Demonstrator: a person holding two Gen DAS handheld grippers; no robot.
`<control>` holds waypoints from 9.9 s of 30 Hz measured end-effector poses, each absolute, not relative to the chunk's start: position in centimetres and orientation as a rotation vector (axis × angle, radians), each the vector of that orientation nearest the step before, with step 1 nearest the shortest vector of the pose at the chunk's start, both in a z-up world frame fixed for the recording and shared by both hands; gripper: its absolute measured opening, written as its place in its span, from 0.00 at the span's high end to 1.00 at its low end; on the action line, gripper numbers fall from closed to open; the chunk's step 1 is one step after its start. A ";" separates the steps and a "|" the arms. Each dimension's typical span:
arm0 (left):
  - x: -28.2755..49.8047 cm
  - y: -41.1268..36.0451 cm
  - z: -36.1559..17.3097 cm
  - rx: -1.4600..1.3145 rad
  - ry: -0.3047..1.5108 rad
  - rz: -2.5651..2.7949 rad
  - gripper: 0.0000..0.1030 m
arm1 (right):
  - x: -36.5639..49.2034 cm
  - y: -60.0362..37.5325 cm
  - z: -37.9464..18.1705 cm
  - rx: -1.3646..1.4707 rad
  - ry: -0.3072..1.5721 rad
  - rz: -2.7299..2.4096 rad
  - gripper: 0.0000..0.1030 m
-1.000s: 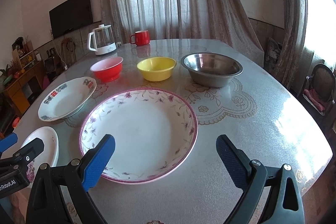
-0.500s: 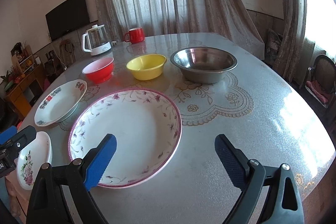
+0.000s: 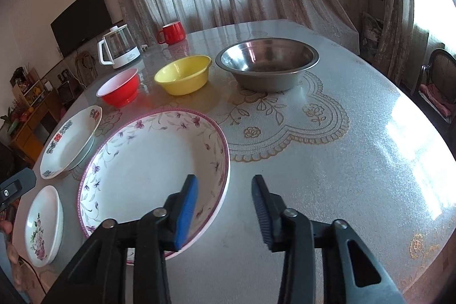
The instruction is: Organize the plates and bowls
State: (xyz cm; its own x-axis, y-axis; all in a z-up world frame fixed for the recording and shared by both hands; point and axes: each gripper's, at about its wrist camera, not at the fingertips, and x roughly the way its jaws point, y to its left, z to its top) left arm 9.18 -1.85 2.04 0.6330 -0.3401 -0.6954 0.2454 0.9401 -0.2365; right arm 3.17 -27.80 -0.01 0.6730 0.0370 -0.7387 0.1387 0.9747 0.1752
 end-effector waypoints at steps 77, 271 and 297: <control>11.4 -7.3 -4.2 0.019 0.974 -0.354 0.73 | 6.3 -31.7 -3.2 0.278 0.986 0.107 0.86; 23.3 16.4 -3.9 -0.287 0.987 -0.181 0.71 | 22.6 -9.8 -4.1 0.212 1.063 0.475 0.77; 21.9 16.8 -3.5 -0.304 0.998 -0.220 0.75 | 22.1 -9.4 -3.7 0.178 1.079 0.473 0.77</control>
